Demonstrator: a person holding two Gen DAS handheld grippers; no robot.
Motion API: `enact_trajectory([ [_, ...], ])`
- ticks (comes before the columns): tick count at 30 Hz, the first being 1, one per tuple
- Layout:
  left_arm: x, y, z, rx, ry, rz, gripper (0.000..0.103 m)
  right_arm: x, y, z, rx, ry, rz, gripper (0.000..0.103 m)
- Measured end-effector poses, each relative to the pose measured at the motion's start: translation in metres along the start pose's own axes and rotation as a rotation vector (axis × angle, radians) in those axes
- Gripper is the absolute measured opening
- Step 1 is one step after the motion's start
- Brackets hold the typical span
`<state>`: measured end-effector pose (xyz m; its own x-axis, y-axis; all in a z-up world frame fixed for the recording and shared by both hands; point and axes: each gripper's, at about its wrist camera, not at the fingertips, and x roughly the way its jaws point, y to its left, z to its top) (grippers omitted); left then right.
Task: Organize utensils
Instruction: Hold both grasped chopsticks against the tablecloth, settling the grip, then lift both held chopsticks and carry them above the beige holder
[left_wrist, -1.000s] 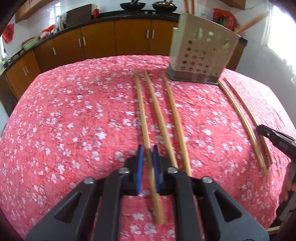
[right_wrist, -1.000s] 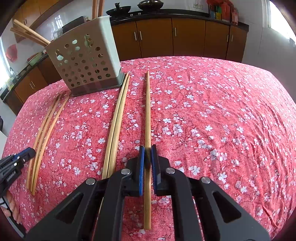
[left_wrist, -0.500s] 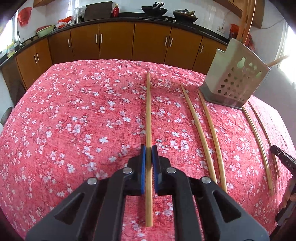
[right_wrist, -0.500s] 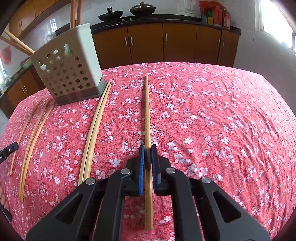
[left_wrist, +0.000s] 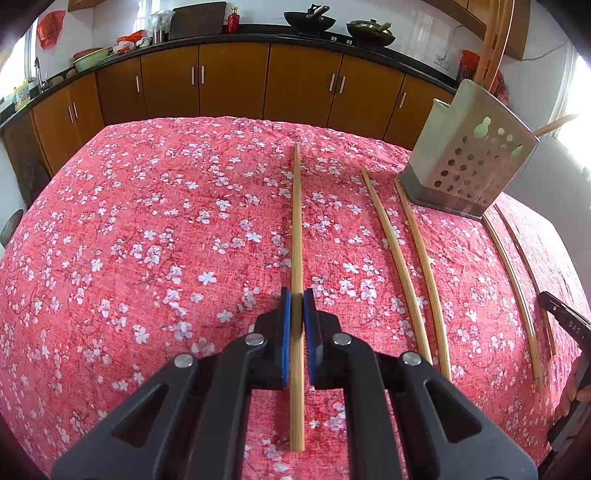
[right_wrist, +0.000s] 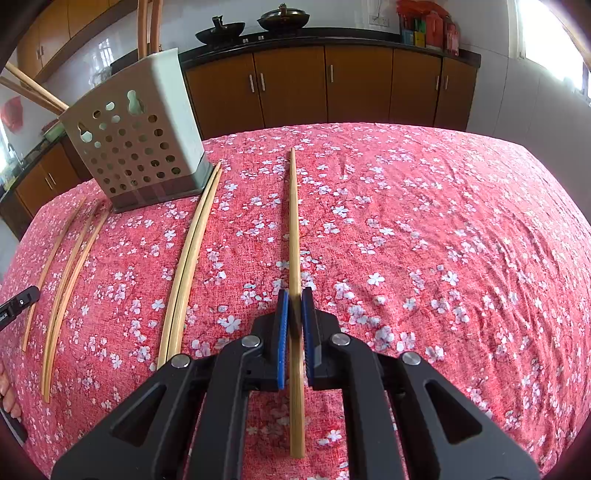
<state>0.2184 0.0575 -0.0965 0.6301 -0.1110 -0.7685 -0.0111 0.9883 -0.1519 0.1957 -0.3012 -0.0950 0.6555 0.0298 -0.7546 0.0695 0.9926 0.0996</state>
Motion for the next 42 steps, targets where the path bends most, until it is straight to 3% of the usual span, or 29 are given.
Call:
enact_trajectory([
  [31, 0.0, 0.002, 0.002, -0.002, 0.0, 0.001, 0.01, 0.0, -0.001, 0.001, -0.002, 0.0, -0.006, 0.009],
  [36, -0.001, -0.002, 0.002, 0.032, 0.002, 0.031, 0.01, -0.002, 0.013, -0.003, -0.071, 0.0, -0.083, 0.01],
  [42, -0.006, -0.007, -0.005, 0.052, 0.002, 0.053, 0.009, -0.005, 0.007, -0.005, -0.042, 0.001, -0.05, 0.009],
])
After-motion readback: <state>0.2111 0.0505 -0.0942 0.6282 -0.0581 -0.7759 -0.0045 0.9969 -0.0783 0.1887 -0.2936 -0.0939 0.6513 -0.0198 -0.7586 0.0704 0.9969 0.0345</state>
